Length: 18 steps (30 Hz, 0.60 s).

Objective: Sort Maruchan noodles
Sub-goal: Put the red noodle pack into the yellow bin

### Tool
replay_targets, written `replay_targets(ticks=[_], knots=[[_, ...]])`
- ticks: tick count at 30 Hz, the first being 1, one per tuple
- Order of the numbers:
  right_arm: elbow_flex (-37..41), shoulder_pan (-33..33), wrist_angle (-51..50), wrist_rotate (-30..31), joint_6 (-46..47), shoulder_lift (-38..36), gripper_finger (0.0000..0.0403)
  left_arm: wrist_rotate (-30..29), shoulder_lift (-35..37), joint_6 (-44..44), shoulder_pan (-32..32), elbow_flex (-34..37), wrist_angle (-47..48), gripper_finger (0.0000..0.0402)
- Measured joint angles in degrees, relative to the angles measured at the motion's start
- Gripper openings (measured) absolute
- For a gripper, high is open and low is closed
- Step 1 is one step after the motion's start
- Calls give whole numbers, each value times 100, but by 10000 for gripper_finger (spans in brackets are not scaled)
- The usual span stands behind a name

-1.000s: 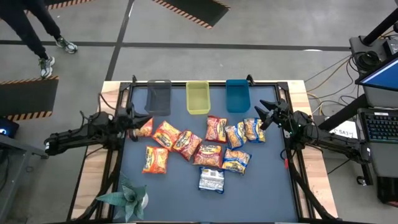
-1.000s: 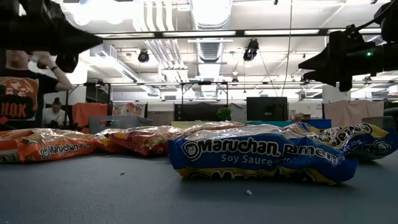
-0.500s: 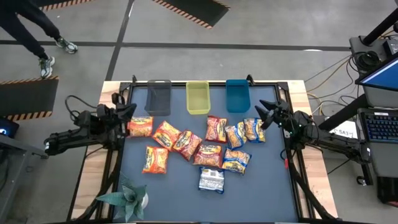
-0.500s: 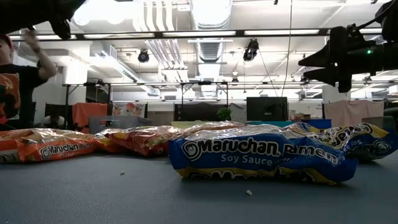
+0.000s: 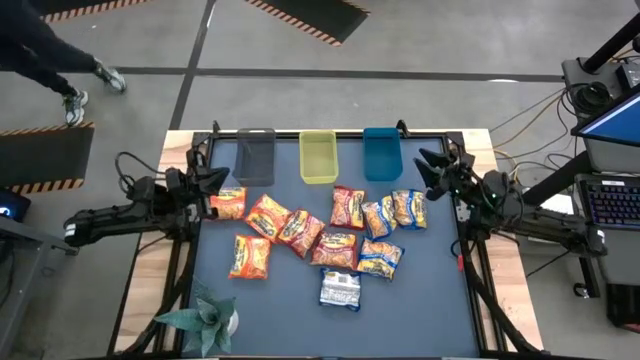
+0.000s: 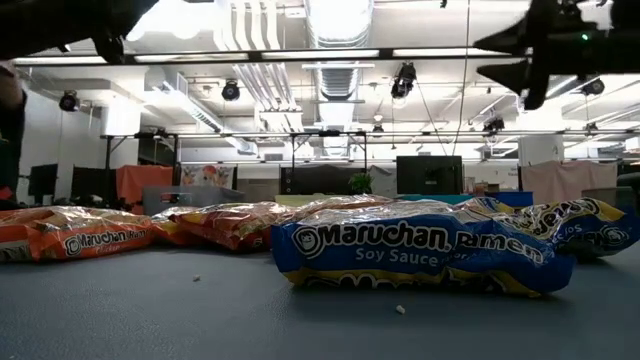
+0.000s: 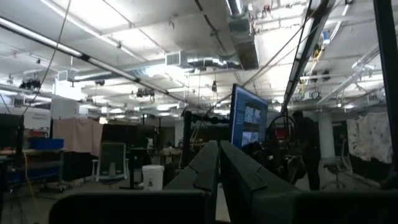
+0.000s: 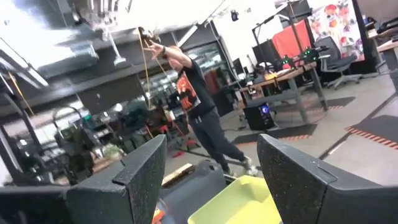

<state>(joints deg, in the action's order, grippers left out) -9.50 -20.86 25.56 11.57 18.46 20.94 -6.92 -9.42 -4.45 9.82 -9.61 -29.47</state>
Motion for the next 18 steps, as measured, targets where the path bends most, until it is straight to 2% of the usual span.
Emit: replay_targets(ticks=[8,18], knots=[[-1207,0,-460,-2,-197,1244,240,640,-944,-31,0,0,-1756,0],[-2712,0,-2796,-2,151,2524,240,610,-1574,213,-2,-141,-1750,0]])
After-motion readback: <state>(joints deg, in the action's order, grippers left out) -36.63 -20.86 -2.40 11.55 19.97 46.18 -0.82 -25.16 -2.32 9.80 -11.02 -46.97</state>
